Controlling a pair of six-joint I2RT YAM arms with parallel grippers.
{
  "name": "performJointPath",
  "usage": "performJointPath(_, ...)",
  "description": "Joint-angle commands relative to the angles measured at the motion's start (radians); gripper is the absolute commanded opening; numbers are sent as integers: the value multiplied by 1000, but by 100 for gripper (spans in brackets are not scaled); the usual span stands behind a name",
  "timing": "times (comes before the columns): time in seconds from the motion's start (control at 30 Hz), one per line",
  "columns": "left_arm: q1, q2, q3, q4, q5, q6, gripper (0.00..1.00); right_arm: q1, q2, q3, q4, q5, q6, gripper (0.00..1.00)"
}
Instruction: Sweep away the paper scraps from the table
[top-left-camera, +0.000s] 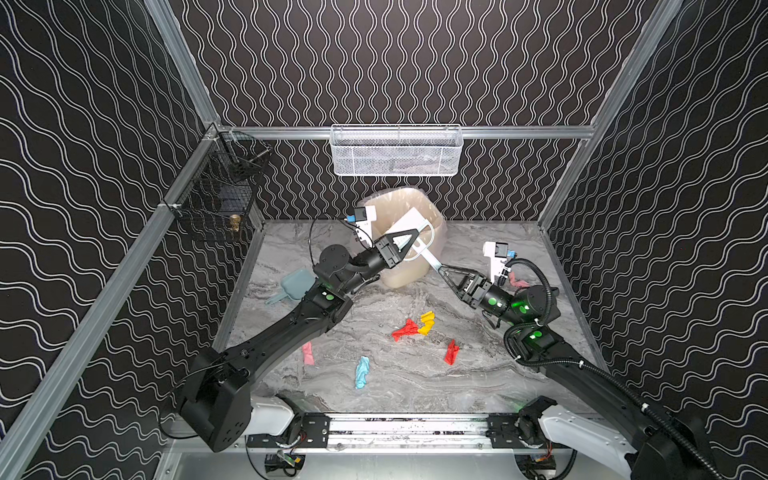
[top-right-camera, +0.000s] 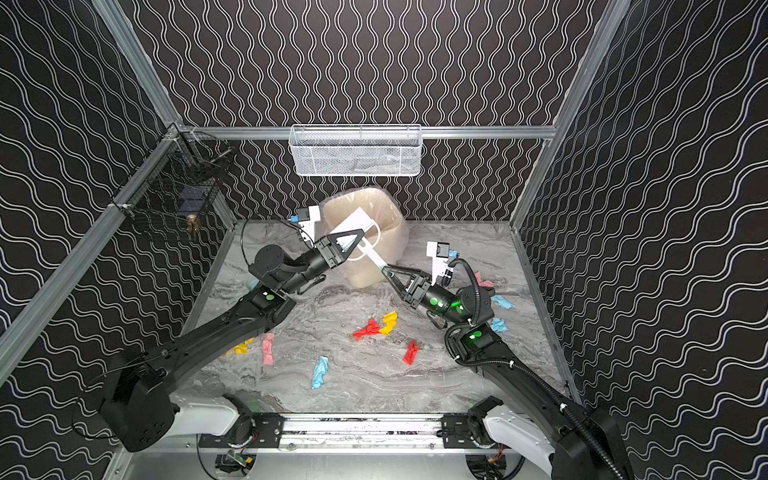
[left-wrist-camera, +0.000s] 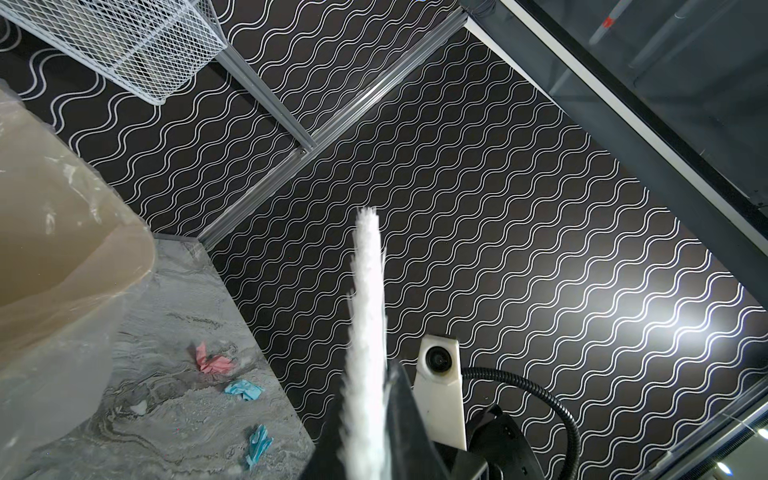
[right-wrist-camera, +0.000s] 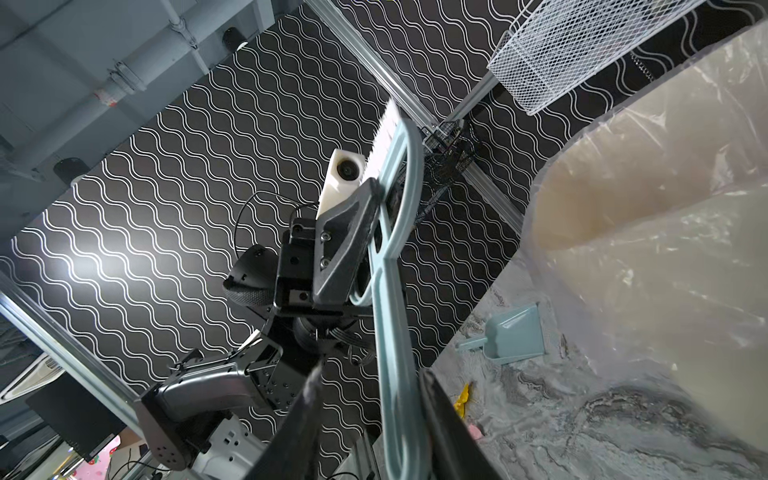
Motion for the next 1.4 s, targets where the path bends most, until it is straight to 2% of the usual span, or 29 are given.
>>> performJointPath(0.0, -3, 6, 3, 36, -4, 6, 0, 0, -1, 5, 64, -16, 26, 33)
performJointPath(0.37, -16, 16, 3, 37, -9, 14, 0, -6, 10, -1, 88, -22, 55, 13)
performJointPath(0.5, -15, 22, 7, 36, -1, 14, 0, -8, 16, 0, 91, -32, 63, 0)
performJointPath(0.67, -16, 29, 7, 36, 8, 12, 0, -11, 13, -1, 91, -35, 74, 0)
performJointPath(0.73, -16, 30, 9, 35, 12, 12, 14, -15, 6, 2, 80, -32, 71, 0)
performJointPath(0.8, -15, 30, 9, 35, 16, 13, 36, -19, -5, 8, 58, -26, 62, 0)
performJointPath(0.9, -12, 25, 12, 28, 20, 15, 61, -29, -23, 19, 15, -21, 46, 0)
performJointPath(1.07, 2, -14, 20, -67, 20, 55, 97, -60, -53, 41, -75, -15, 6, 0)
performJointPath(1.13, 13, -48, 19, -134, 14, 83, 99, -60, -72, 63, -155, -6, -33, 0)
performJointPath(1.2, 31, -89, 23, -243, 14, 117, 99, -102, -96, 90, -255, 12, -82, 0)
performJointPath(1.37, 86, -189, 79, -619, 0, 259, 99, -146, -136, 162, -432, 14, -184, 0)
